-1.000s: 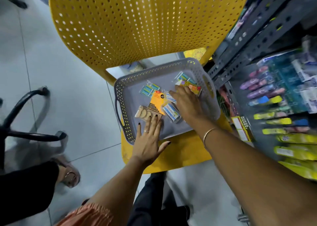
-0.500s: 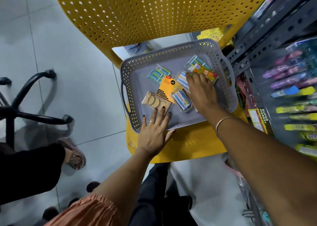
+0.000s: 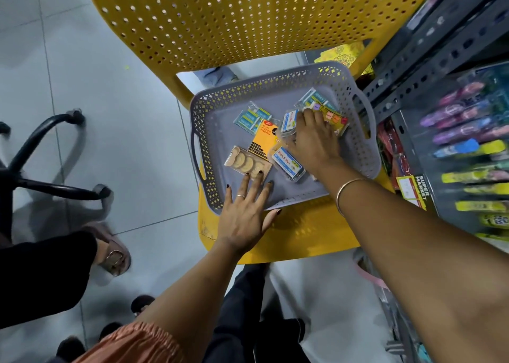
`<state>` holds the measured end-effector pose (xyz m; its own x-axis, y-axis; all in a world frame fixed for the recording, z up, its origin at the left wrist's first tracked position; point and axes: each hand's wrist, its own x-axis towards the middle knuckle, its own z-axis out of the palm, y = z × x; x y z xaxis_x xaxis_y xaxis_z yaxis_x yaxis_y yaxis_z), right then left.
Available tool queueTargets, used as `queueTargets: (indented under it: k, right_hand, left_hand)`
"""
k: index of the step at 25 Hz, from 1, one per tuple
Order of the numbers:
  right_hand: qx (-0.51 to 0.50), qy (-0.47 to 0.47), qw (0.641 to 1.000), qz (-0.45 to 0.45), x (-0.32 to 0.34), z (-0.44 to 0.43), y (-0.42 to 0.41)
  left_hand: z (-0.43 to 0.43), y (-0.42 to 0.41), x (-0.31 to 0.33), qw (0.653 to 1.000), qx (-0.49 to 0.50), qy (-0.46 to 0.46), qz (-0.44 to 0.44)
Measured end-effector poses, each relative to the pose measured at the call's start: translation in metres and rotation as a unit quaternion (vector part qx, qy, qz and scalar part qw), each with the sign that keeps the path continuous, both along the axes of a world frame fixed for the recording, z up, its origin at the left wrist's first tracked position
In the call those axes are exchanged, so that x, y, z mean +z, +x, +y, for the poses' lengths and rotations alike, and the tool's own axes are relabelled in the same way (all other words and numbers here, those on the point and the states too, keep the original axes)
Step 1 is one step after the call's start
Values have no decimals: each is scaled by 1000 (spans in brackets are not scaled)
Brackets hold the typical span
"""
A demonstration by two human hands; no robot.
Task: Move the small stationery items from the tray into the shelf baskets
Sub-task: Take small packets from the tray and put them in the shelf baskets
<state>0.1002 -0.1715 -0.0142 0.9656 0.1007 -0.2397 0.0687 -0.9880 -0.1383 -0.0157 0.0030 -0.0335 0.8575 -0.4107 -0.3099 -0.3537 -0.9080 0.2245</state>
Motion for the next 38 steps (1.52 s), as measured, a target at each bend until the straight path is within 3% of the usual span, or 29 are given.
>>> queueTargets:
  k: [9,20,25,28,32,38]
  right_hand:
    - [-114,27,993,13,4,20,20]
    - [-69,99,993,-10,-9,44,28]
    - [-295,198,934,34,-12,55,42]
    - [-347,213,911,71,-4,55,47]
    - [-327,235,915,19,48,34,42]
    - [-222,228,938,-137,217,-32,28]
  left_hand:
    - [0,-2,-2,1000,-6,-7,-19]
    - [1,-4,-9,999,-6,-22,-38]
    - [2,-4,-13,999,-6,-20,-44]
    - [3,-3,-10,999,-8,-10,-42]
    - [0,4,15,998,-8,-26,-51]
    - [-51,36,129,982,-102,-110,-117]
